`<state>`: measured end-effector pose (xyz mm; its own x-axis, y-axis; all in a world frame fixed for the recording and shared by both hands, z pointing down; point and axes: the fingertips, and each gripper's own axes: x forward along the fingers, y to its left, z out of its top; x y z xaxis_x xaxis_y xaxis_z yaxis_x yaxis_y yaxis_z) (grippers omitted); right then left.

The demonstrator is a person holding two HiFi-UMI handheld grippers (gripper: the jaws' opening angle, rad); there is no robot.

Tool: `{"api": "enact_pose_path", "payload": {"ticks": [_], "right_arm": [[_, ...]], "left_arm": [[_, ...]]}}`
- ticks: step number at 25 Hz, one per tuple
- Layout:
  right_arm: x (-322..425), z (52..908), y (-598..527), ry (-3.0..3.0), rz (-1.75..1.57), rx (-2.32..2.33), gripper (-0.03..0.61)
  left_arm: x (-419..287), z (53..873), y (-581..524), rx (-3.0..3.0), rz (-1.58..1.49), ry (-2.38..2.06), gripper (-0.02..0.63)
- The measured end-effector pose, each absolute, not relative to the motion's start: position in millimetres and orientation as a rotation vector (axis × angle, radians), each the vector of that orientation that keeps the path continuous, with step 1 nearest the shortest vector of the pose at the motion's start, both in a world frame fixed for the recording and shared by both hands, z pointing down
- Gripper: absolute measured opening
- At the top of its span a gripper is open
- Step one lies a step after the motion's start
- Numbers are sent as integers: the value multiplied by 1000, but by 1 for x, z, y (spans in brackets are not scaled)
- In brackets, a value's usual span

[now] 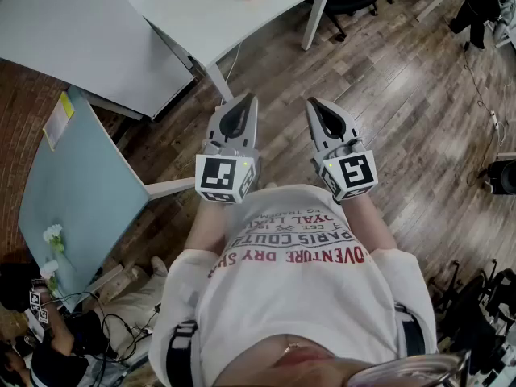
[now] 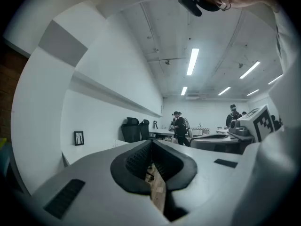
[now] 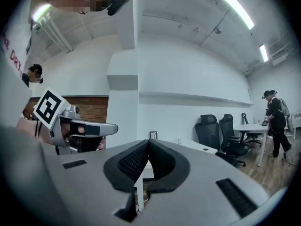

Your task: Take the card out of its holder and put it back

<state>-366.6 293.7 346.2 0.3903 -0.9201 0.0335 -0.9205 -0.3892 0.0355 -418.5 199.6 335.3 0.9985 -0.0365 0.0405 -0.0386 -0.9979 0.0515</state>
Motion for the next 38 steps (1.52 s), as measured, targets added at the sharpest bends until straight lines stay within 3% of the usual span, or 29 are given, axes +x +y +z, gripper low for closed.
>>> {"api": "enact_pose_path", "payload": {"ticks": [20,29,38], "right_arm": [[-349,361,285,-1674,78,2623,25],[-290,374,273,-1774,142,2584,25],[-178,373,254,-1944,211,2463,25]], "left_arm": [[-400,355,194,3040,126,7,25],[-354,364,192,3034,148,-114,25],[-261,355,180,3022,107,-324,25]]}}
